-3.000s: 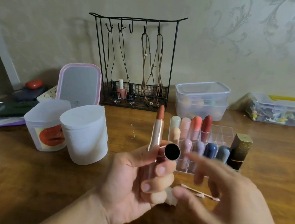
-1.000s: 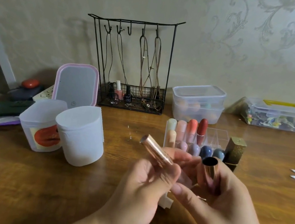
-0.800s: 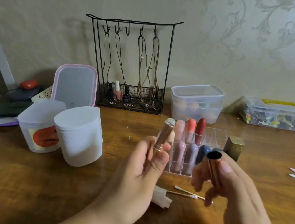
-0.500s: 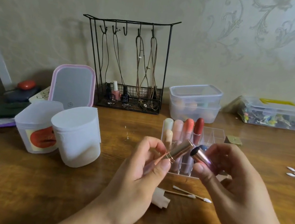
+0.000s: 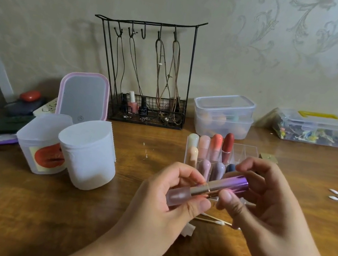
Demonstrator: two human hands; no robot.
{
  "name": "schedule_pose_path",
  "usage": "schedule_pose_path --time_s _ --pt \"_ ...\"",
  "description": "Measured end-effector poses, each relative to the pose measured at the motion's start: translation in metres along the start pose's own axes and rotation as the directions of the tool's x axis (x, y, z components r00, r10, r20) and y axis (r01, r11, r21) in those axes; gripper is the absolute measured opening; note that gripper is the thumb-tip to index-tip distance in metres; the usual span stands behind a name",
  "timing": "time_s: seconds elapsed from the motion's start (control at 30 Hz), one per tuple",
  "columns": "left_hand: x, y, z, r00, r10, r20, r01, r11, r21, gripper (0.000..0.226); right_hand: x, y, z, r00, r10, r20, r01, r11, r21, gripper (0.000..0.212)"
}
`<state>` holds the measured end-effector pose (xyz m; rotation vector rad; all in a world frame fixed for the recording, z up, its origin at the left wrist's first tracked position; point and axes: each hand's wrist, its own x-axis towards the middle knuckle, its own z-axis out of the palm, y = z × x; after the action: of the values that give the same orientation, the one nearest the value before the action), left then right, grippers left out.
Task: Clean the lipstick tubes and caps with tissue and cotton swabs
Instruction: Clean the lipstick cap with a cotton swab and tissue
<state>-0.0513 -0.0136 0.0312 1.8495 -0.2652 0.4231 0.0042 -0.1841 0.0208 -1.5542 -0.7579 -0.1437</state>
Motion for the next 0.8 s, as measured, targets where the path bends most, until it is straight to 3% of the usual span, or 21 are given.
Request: schedule_pose_path --time_s 0.2,0.37,0.53,0.6,0.7,0.8 --pt "-0.002 -0.002 0.002 1.000 -0.021 0.013 0.021 0.999 -0.038 0.022 0.000 0.000 0.006 0.997 0.031 -0.065 -0.020 0.986 0.167 0.046" --pt "-0.002 -0.008 0.001 0.998 -0.039 0.046 0.040 0.999 -0.023 0.023 -0.001 0.001 0.009 0.992 0.058 -0.115 -0.034 0.979 0.202 0.053" --pt "0.006 -0.013 -0.009 0.999 0.042 0.012 -0.044 0.921 0.387 0.029 0.001 -0.004 0.008 0.999 0.003 -0.047 0.004 0.989 0.145 0.049" --pt "0.014 -0.016 -0.011 0.999 0.006 -0.040 0.007 0.947 0.321 0.021 0.001 -0.006 0.007 0.996 -0.034 -0.086 0.041 0.997 0.072 0.052" --pt "0.029 -0.023 -0.009 0.969 -0.174 -0.178 0.172 0.985 -0.029 0.029 0.001 -0.006 0.004 0.984 -0.087 -0.153 0.083 0.996 -0.027 0.046" --pt "0.038 -0.029 -0.005 0.954 -0.206 -0.216 0.194 0.978 -0.075 0.036 0.002 -0.004 0.000 0.985 -0.081 -0.150 0.070 0.995 -0.076 0.033"
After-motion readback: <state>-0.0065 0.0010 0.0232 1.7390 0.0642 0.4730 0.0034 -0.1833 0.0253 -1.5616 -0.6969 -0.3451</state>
